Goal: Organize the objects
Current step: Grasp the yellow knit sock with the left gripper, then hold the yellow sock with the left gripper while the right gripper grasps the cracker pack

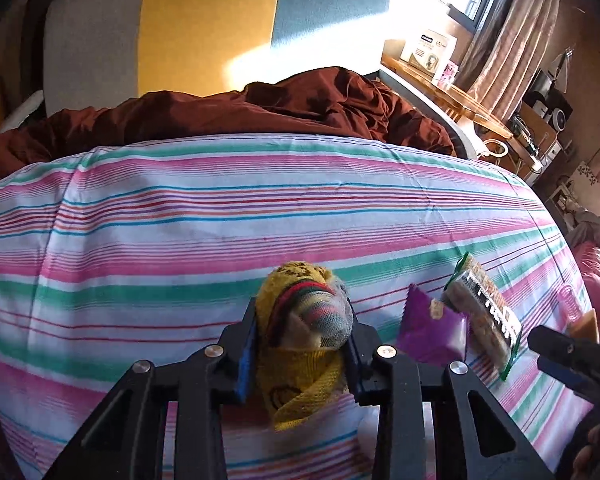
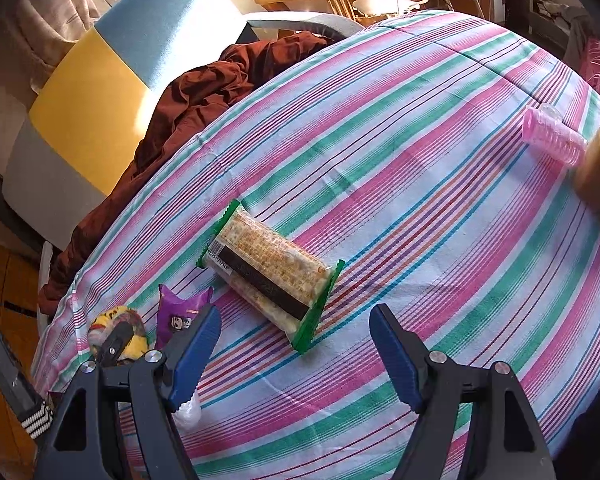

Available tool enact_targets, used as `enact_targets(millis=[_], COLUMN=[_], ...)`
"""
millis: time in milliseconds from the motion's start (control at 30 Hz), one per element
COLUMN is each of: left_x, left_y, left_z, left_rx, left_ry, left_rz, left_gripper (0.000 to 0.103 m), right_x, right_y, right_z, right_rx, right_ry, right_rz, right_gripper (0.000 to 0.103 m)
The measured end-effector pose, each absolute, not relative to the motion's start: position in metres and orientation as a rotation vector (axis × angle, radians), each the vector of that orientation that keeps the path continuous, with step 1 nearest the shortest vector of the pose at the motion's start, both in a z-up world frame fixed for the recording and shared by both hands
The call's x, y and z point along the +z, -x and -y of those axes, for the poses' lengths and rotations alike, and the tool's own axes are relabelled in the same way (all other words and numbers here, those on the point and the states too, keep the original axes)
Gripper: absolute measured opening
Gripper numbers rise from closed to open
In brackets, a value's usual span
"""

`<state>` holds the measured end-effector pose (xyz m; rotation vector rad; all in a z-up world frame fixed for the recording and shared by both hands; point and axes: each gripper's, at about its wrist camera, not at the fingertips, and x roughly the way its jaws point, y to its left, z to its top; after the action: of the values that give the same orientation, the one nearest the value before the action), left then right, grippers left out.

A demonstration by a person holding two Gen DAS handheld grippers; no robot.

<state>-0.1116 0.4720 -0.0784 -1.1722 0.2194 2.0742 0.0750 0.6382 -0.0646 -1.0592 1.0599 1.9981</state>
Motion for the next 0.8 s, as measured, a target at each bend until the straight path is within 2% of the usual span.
enact_targets(millis=[433,800], left_x=[-0.079,-0.09], left_y=[0.045,0.028], left_z=[-0.38,-0.378], left_rx=[2.203,2.237], left_ry=[1.105,1.03], left_rz=[-0.262,-0.33], left_gripper=[0.036,0.037], right_x=[-0.066,-0.067], right_y=[-0.072,-0.067], right_z=[-0.635,-0.635], right_rx=[2.003,1.989], right_ry=[1.086,1.102], right_rz=[-1.037,-0.965], right_gripper=[0.078,0.078])
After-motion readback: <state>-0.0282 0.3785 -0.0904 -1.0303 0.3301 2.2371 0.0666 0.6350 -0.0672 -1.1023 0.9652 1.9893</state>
